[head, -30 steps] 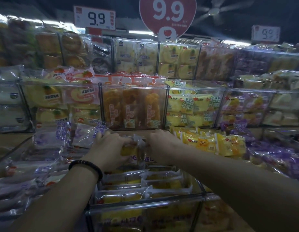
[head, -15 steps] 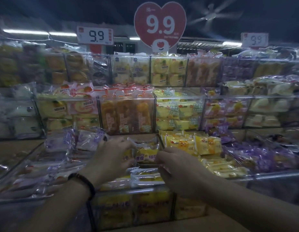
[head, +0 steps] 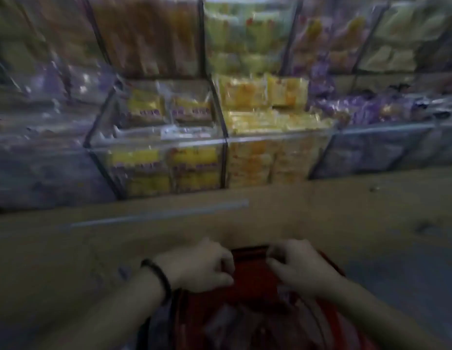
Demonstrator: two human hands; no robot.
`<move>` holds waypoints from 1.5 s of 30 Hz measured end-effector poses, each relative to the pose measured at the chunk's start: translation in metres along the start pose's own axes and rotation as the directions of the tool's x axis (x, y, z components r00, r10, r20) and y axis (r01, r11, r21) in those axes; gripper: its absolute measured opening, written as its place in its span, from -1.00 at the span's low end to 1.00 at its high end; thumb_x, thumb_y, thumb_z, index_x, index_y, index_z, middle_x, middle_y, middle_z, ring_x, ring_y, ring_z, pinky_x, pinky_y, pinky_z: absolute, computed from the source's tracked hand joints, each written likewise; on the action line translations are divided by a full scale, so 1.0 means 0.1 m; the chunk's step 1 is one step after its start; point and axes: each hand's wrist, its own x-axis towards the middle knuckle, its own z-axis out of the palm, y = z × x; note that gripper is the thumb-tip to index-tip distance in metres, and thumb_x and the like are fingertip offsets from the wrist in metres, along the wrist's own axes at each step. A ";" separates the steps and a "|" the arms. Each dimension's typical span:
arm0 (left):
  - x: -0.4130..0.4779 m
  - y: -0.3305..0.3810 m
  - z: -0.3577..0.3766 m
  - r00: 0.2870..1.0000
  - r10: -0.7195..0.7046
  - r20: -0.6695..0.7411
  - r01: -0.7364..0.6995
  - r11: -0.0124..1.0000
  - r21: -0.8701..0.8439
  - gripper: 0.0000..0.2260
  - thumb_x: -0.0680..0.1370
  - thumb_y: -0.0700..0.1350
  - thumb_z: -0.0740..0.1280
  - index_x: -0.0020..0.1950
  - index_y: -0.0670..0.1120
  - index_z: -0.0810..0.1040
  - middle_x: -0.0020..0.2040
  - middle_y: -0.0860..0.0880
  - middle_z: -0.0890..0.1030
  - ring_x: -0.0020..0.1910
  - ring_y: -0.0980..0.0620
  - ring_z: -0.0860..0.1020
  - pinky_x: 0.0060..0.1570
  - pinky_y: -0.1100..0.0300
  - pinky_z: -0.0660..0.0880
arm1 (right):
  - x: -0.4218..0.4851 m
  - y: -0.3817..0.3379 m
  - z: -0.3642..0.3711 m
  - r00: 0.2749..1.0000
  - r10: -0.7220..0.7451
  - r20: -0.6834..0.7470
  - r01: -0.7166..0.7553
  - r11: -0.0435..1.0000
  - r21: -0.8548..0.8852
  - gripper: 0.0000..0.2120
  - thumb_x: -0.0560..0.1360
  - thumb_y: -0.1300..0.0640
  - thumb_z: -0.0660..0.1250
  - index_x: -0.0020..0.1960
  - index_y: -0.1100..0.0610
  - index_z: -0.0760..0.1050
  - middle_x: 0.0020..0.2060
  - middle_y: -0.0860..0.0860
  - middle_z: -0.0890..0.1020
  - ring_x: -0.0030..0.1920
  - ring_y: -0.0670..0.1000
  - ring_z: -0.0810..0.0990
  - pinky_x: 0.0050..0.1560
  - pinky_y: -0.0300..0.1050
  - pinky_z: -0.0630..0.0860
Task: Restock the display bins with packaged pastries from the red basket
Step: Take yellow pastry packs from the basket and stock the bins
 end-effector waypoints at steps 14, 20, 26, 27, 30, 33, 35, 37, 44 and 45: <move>0.69 -0.45 0.74 0.869 -0.243 0.432 0.208 0.970 0.128 -0.48 0.67 0.26 0.23 0.59 0.09 0.37 0.53 0.01 0.42 0.46 -0.04 0.44 0.26 0.16 0.42 | 0.30 1.74 2.08 0.774 0.471 0.422 -0.368 0.878 -0.306 -0.25 0.28 -0.25 0.32 0.43 -0.01 0.48 0.33 0.21 0.58 0.30 0.24 0.59 0.21 -0.05 0.58; 0.82 -0.43 0.79 0.864 -0.211 0.457 0.182 0.977 0.109 -0.47 0.67 0.27 0.23 0.59 0.09 0.37 0.50 0.05 0.45 0.41 0.00 0.48 0.22 0.19 0.44 | 0.39 1.68 2.33 0.810 0.475 0.344 -0.241 0.804 -0.543 -0.23 0.54 -0.04 0.42 0.65 -0.05 0.14 0.55 0.04 0.33 0.55 0.32 0.24 0.51 0.24 0.24; 0.87 -0.38 0.79 0.870 -0.199 0.451 0.168 0.980 0.107 -0.47 0.67 0.26 0.24 0.60 0.09 0.36 0.52 0.02 0.45 0.39 -0.01 0.50 0.09 0.26 0.39 | 0.42 1.74 2.33 0.826 0.471 0.308 -0.178 0.738 -0.651 -0.30 0.57 -0.09 0.35 0.64 -0.17 0.15 0.51 0.03 0.40 0.51 0.25 0.31 0.49 0.23 0.21; 0.87 -0.37 0.79 0.867 -0.200 0.456 0.167 0.980 0.111 -0.47 0.67 0.25 0.23 0.60 0.09 0.36 0.52 0.02 0.44 0.36 0.00 0.52 0.07 0.27 0.37 | 0.43 1.70 2.29 0.824 0.460 0.330 -0.157 0.746 -0.648 -0.31 0.56 -0.08 0.35 0.63 -0.17 0.18 0.49 0.03 0.42 0.50 0.23 0.33 0.47 0.21 0.26; 0.86 -0.35 0.78 0.862 -0.202 0.465 0.163 0.979 0.122 -0.49 0.67 0.24 0.24 0.59 0.09 0.37 0.52 0.01 0.44 0.29 0.00 0.56 0.04 0.28 0.36 | 0.51 1.64 2.15 0.784 0.461 0.416 -0.201 0.822 -0.533 -0.27 0.40 -0.06 0.45 0.55 -0.15 0.35 0.38 0.04 0.57 0.37 0.15 0.56 0.30 0.07 0.53; 0.85 -0.36 0.82 0.871 -0.188 0.455 0.152 0.982 0.115 -0.48 0.66 0.23 0.27 0.59 0.09 0.36 0.51 0.00 0.46 0.32 -0.01 0.56 0.05 0.28 0.37 | 0.68 1.62 1.97 0.735 0.435 0.521 -0.246 0.886 -0.393 -0.18 0.11 -0.10 0.55 0.38 -0.02 0.57 0.17 0.07 0.71 0.11 0.07 0.71 0.06 -0.07 0.67; 0.84 -0.38 0.86 0.886 -0.166 0.434 0.137 0.986 0.098 -0.40 0.62 0.21 0.35 0.63 0.11 0.29 0.54 -0.01 0.42 0.33 -0.03 0.55 0.08 0.30 0.40 | 0.80 1.54 1.86 0.670 0.418 0.614 -0.324 0.908 -0.265 -0.44 0.29 -0.17 0.58 0.21 0.07 0.65 -0.07 0.02 0.71 -0.13 0.01 0.69 -0.12 -0.14 0.63; 0.85 -0.43 0.90 0.894 -0.139 0.426 0.119 0.990 0.074 -0.20 0.53 0.21 0.48 0.67 0.18 0.15 0.60 -0.02 0.29 0.46 -0.06 0.44 0.28 0.20 0.47 | 0.87 1.41 1.79 0.562 0.371 0.739 -0.528 0.849 -0.025 -0.63 0.47 -0.12 0.49 0.13 0.11 0.67 -0.15 0.08 0.67 -0.22 0.08 0.64 -0.03 -0.06 0.63; 0.88 -0.38 0.90 0.966 -0.056 0.253 0.065 0.997 -0.028 -0.31 0.42 0.25 0.56 0.48 0.14 0.41 0.38 0.03 0.51 0.26 0.02 0.53 0.03 0.22 0.50 | 0.92 0.83 1.55 0.513 -0.065 0.856 -0.765 0.416 0.491 -0.64 0.46 -0.05 0.35 0.01 0.25 0.62 -0.21 0.21 0.61 -0.26 0.14 0.53 -0.28 -0.09 0.43; 0.88 -0.37 0.88 0.971 -0.078 0.227 0.091 0.995 -0.045 -0.48 0.47 0.22 0.52 0.36 0.10 0.49 0.24 0.02 0.59 0.13 0.02 0.57 -0.10 0.22 0.50 | 0.94 0.82 1.59 0.554 -0.079 0.829 -0.757 0.365 0.541 -0.61 0.50 -0.07 0.32 0.07 0.26 0.60 -0.17 0.21 0.62 -0.22 0.16 0.55 -0.27 -0.09 0.47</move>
